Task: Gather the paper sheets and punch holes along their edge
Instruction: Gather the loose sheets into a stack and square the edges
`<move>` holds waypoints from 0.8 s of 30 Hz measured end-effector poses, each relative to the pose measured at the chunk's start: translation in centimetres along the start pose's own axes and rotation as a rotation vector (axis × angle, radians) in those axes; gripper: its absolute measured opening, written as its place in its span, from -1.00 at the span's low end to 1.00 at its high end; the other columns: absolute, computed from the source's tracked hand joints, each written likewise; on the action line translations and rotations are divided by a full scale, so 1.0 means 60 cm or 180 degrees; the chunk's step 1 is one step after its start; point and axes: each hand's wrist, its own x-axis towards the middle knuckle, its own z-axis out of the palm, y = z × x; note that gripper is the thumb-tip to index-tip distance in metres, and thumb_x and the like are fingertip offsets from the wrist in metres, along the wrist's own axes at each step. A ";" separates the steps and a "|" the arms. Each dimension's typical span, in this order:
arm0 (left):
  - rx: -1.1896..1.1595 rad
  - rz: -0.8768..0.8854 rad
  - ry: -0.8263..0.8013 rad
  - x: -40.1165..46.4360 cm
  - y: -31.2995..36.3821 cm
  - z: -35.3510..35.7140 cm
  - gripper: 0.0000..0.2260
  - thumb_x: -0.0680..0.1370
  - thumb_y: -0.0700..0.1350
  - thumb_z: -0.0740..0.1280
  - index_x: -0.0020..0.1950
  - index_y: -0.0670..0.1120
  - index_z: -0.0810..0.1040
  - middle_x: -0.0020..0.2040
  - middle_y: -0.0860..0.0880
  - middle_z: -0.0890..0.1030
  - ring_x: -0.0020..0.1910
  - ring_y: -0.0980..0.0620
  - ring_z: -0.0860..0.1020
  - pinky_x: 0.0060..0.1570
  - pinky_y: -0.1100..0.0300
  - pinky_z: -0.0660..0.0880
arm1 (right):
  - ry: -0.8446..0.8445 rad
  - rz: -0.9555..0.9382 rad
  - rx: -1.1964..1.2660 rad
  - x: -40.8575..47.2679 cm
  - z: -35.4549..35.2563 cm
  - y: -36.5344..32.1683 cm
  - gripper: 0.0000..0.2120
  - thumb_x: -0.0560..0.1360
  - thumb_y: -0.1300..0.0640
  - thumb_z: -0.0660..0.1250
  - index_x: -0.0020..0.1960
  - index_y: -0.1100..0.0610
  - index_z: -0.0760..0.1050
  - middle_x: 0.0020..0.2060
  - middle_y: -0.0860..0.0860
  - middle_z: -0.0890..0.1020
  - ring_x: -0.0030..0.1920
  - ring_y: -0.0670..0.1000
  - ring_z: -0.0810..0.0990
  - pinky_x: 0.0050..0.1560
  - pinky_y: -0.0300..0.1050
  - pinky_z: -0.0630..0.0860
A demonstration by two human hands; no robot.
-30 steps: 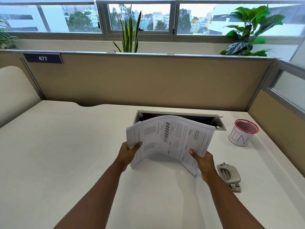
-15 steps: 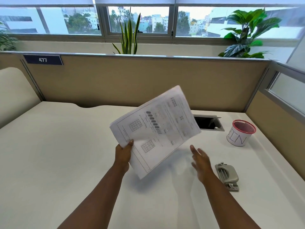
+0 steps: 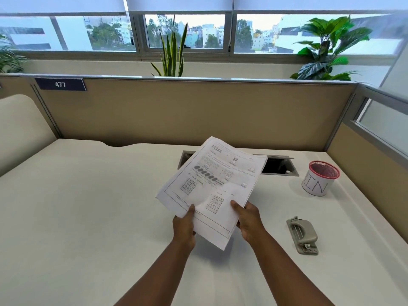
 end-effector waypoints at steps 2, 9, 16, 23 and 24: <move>-0.0088 0.0043 -0.0252 -0.001 0.005 -0.015 -0.64 0.52 -0.19 0.32 0.32 -0.09 0.43 0.14 -0.10 0.57 -0.02 -0.05 0.56 -0.13 0.06 0.53 | 0.0010 -0.0058 -0.0242 -0.001 -0.009 -0.008 -0.82 0.52 0.29 0.27 0.11 0.22 0.49 0.15 0.24 0.58 0.00 0.16 0.54 0.21 0.20 0.45; -0.0034 -0.0650 -0.0774 0.031 0.064 -0.087 -0.51 0.52 0.24 0.12 0.05 -0.12 0.61 -0.12 -0.10 0.71 -0.13 -0.11 0.64 -0.26 0.13 0.59 | -0.0059 0.0294 -0.0775 0.013 -0.067 -0.026 -0.71 0.50 0.31 0.29 0.22 0.31 0.46 0.19 0.26 0.56 -0.01 0.15 0.54 -0.11 -0.05 0.52; 0.1998 -0.0680 -0.0600 0.042 0.054 -0.064 -0.75 0.56 -0.11 0.26 0.15 -0.23 0.53 -0.12 -0.12 0.60 -0.20 -0.09 0.56 -0.26 0.12 0.49 | 0.0137 0.0587 -0.1433 0.034 -0.094 0.003 -0.68 0.48 0.38 0.30 0.22 0.43 0.43 0.20 0.34 0.53 0.06 0.23 0.56 0.02 0.08 0.52; 0.2712 -0.0550 -0.0594 0.056 0.018 -0.044 -0.87 0.50 -0.15 0.37 -0.17 -0.17 0.47 -0.13 -0.17 0.56 -0.29 -0.05 0.51 -0.36 0.26 0.40 | 0.0508 0.0401 -0.2873 0.048 -0.091 0.028 -0.63 0.47 0.20 0.34 0.22 0.34 0.45 0.20 0.24 0.56 0.20 0.22 0.53 0.21 -0.02 0.48; 0.2742 -0.0507 -0.0570 0.057 0.014 -0.041 -0.87 0.49 -0.14 0.38 -0.17 -0.18 0.49 -0.13 -0.17 0.58 -0.27 -0.06 0.54 -0.35 0.24 0.44 | 0.0514 0.0366 -0.2950 0.046 -0.087 0.028 -0.64 0.48 0.18 0.32 0.22 0.32 0.46 0.21 0.22 0.56 0.20 0.21 0.53 0.19 -0.05 0.47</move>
